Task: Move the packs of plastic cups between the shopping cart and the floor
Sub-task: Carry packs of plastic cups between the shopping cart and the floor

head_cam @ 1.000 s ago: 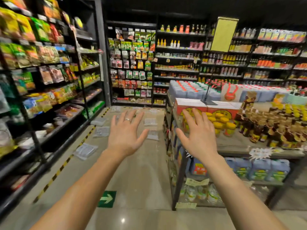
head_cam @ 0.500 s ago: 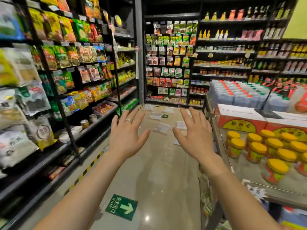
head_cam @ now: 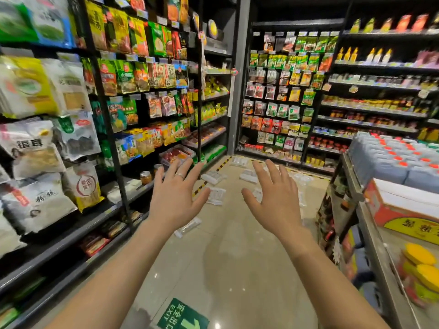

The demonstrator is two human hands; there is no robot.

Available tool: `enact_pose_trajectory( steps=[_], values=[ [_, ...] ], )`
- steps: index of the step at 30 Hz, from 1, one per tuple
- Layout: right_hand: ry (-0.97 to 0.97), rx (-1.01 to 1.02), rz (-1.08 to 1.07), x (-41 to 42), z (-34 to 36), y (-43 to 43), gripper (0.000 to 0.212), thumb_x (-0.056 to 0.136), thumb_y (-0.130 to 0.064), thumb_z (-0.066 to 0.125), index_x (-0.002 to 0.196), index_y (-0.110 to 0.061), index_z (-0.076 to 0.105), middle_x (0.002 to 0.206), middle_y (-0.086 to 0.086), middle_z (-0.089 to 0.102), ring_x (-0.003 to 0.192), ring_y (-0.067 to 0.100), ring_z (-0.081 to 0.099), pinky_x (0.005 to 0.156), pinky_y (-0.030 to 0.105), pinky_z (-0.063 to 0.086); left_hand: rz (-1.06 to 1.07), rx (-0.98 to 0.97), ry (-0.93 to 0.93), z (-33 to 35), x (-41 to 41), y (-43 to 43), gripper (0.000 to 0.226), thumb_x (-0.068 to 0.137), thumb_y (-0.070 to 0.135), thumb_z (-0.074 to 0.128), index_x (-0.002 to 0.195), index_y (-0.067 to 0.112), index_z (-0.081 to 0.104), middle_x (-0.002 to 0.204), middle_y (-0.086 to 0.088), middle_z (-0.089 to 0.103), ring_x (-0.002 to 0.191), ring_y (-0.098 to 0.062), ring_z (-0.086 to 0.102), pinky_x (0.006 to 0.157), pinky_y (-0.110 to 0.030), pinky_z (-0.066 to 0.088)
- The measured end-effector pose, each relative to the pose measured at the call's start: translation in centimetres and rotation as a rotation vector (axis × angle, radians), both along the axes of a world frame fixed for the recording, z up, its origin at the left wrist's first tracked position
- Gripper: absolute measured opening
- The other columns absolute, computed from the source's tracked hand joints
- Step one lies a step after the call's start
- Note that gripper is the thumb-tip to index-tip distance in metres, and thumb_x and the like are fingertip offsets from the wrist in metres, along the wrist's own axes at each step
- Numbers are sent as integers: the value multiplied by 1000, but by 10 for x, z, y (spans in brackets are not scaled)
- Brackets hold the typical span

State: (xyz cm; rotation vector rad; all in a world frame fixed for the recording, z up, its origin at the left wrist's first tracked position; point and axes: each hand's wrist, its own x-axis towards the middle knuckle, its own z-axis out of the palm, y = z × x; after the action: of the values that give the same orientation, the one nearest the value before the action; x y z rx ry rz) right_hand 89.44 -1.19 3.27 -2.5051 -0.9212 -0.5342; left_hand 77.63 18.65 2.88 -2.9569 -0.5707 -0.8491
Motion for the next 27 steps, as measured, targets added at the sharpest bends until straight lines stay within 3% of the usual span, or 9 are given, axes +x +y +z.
enact_pose_trajectory(
  steps=[6, 16, 21, 27],
  values=[
    [-31, -2, 2, 75, 4, 111, 69, 90, -64, 28, 153, -39, 18, 163, -1, 15, 150, 28, 6, 118, 49, 14, 9, -6, -4, -2, 71, 112, 73, 90, 66, 19, 152, 30, 31, 158, 1, 32, 148, -27, 21, 118, -54, 11],
    [20, 29, -23, 152, 8, 276, 71, 88, -64, 28, 153, -36, 22, 163, 0, 15, 149, 29, 7, 118, 49, 13, -16, 37, 0, 15, 163, 267, 73, 88, 65, 16, 149, 30, 37, 154, -1, 39, 146, -28, 26, 115, -56, 15],
    [-4, 23, -8, 185, 5, 330, 70, 89, -62, 31, 152, -35, 26, 162, 3, 19, 149, 32, 11, 117, 50, 15, -11, 28, -23, 17, 191, 315, 78, 85, 68, 10, 151, 33, 30, 158, 2, 32, 149, -26, 17, 118, -54, 9],
    [8, 60, 10, 235, -8, 382, 76, 84, -68, 22, 152, -35, 27, 162, 3, 20, 149, 32, 12, 117, 51, 14, -7, 40, -42, 2, 237, 367, 62, 92, 63, 30, 146, 34, 37, 153, 0, 40, 146, -27, 26, 116, -56, 18]
  ],
)
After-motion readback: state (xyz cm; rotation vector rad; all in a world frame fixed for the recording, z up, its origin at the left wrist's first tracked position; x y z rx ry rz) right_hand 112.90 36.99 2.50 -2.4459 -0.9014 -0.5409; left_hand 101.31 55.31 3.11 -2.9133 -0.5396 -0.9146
